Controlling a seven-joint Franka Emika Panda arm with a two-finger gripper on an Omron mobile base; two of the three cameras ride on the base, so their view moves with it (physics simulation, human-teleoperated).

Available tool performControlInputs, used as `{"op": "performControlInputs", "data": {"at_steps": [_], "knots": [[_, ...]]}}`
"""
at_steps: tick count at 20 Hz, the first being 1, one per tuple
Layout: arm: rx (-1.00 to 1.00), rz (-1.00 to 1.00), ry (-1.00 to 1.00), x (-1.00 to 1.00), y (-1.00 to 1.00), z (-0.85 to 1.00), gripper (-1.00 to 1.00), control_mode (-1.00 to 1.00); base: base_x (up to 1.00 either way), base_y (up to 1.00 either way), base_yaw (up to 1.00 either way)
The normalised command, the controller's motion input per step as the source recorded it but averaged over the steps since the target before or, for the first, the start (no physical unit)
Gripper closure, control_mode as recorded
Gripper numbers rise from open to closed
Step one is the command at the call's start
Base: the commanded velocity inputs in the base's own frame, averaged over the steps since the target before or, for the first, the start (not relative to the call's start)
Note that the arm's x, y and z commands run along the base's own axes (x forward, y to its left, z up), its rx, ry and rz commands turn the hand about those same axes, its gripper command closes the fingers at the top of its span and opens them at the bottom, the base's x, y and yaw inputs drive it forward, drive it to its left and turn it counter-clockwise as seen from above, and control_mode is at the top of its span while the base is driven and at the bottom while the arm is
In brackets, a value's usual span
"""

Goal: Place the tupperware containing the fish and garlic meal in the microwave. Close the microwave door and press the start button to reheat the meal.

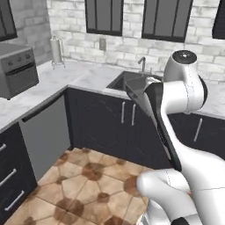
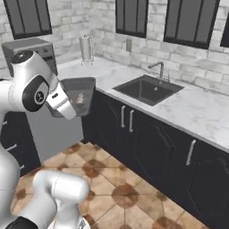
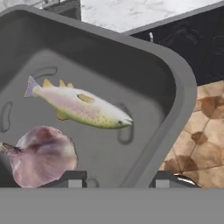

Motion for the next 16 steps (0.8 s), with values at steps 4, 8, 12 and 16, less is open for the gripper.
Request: {"op": "performControlInputs", "data": {"at_steps": [4,8,12,16], "knots": [[0.0,0.0,0.0,0.0,0.0,0.0,1.0,1.0,0.25,-0.44,-0.62],[0.0,0.0,0.0,0.0,0.0,0.0,1.0,1.0,0.04,-0.18,-0.78],[0.0,0.0,0.0,0.0,0.0,0.0,1.0,1.0,0.25,-0.02,-0.61],[0.0,0.0,0.0,0.0,0.0,0.0,1.0,1.0,0.39,-0.28,-0.52]]}}
